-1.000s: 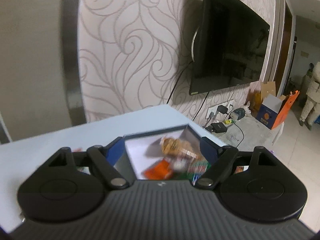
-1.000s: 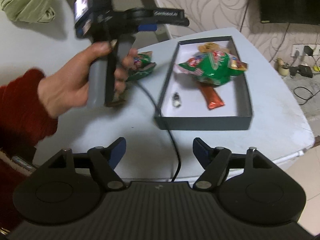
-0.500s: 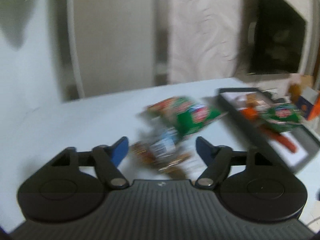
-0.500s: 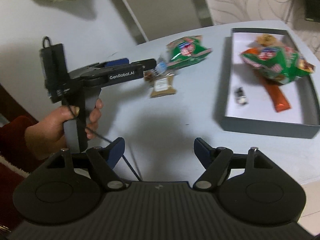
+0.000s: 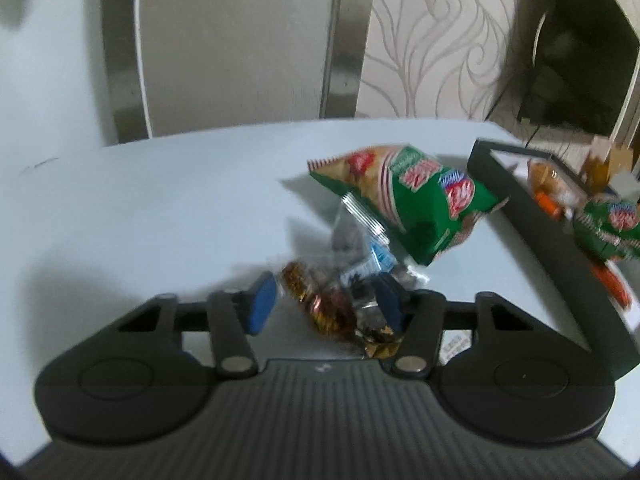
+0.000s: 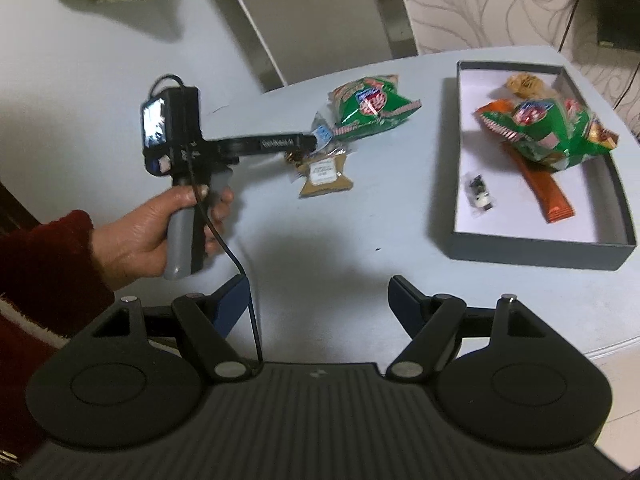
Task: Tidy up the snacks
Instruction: 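Move left tool to the gold-wrapped candy and grasp it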
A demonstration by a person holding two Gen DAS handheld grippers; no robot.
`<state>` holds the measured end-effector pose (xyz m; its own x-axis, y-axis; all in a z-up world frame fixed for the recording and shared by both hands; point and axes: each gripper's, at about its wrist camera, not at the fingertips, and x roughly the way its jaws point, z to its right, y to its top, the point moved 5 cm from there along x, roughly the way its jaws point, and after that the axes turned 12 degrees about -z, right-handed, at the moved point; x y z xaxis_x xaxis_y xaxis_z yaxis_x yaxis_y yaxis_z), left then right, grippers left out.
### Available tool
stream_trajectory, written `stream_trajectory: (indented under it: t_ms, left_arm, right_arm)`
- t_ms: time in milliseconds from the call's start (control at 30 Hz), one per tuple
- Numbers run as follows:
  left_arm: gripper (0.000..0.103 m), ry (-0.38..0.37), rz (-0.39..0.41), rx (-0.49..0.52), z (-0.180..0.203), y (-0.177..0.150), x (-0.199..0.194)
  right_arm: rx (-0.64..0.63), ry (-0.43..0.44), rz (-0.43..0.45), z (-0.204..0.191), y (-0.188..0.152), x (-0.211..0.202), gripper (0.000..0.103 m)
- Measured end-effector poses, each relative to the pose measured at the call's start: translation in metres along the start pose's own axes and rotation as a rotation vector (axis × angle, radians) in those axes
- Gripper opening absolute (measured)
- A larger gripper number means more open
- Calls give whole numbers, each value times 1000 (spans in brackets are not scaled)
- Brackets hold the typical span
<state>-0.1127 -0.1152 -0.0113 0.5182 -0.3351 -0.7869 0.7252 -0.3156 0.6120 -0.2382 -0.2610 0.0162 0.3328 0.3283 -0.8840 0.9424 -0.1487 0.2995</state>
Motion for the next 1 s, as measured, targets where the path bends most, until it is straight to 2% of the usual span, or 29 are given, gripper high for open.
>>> stream_trajectory:
  t_ms: [100, 267, 367, 500, 867, 1000]
  left_arm:
    - [37, 10, 2, 27, 2, 2, 2]
    - [31, 33, -2, 49, 2, -1, 1]
    - [30, 60, -5, 39, -5, -5, -3]
    - [30, 85, -16, 14, -23, -18, -15]
    - [27, 136, -64, -49, -56, -79, -64]
    - [28, 172, -57, -20, -58, -87, -68]
  right_arm:
    - [1, -17, 28, -1, -3, -6, 80]
    - [92, -22, 102, 14, -5, -21, 80]
    - [113, -8, 126, 17, -4, -25, 80]
    - [89, 18, 117, 11, 1, -18, 80]
    - [5, 132, 19, -18, 10, 21, 80]
    - [-9, 165, -4, -23, 10, 30, 80]
